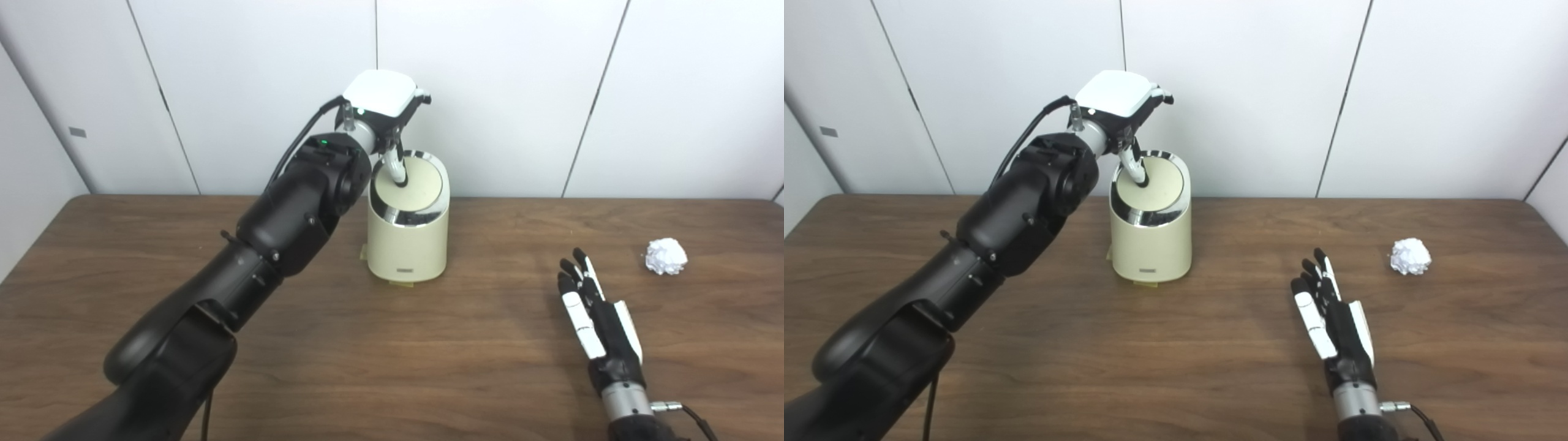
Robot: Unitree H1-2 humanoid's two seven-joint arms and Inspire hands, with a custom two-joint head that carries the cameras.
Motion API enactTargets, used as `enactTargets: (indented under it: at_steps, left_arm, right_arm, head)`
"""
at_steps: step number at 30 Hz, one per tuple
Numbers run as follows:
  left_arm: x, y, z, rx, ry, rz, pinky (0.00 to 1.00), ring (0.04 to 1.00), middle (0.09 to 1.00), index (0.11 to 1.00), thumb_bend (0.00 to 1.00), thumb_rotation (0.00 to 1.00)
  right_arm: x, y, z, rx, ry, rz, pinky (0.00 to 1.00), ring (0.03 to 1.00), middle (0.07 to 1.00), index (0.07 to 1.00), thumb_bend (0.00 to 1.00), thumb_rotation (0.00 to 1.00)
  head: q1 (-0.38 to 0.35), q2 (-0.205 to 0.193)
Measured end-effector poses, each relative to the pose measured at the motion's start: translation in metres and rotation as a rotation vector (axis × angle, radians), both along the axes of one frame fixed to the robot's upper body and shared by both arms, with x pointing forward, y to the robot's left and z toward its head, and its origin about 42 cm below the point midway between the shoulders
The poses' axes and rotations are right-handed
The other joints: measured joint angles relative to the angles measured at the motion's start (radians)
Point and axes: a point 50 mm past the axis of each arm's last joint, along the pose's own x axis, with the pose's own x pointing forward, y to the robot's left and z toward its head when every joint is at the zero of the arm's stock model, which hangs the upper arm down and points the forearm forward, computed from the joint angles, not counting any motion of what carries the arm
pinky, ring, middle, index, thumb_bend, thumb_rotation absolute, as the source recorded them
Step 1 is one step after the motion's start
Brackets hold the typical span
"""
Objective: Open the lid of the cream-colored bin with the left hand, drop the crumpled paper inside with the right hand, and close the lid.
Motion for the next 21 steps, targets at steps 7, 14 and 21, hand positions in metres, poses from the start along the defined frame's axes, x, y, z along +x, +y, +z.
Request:
enactTargets:
  at_steps: [7, 14, 21]
  left_arm:
    - [-0.011, -0.010, -0.010, 0.058, -0.046, -0.024, 0.97, 0.962, 0.939, 0.918, 0.97, 0.13]
    - [-0.015, -0.010, -0.018, 0.024, -0.047, -0.025, 0.95, 0.957, 0.937, 0.918, 0.96, 0.13]
    - [-0.011, -0.002, -0.011, -0.027, 0.018, 0.012, 0.96, 0.953, 0.932, 0.914, 0.95, 0.12]
  right_arm:
    - [-0.001, -0.001, 0.000, -0.001, 0.003, -0.005, 0.94, 0.933, 0.942, 1.000, 0.51, 0.89]
    - [-0.002, -0.002, -0.001, -0.002, 0.007, -0.009, 0.93, 0.928, 0.942, 1.000, 0.52, 0.90]
    - [-0.002, -0.005, -0.001, 0.026, 0.007, -0.009, 0.97, 0.939, 0.946, 1.000, 0.52, 0.88]
  head:
    - [0.002, 0.005]
    - [0.000, 0.011]
    - [0.005, 0.008]
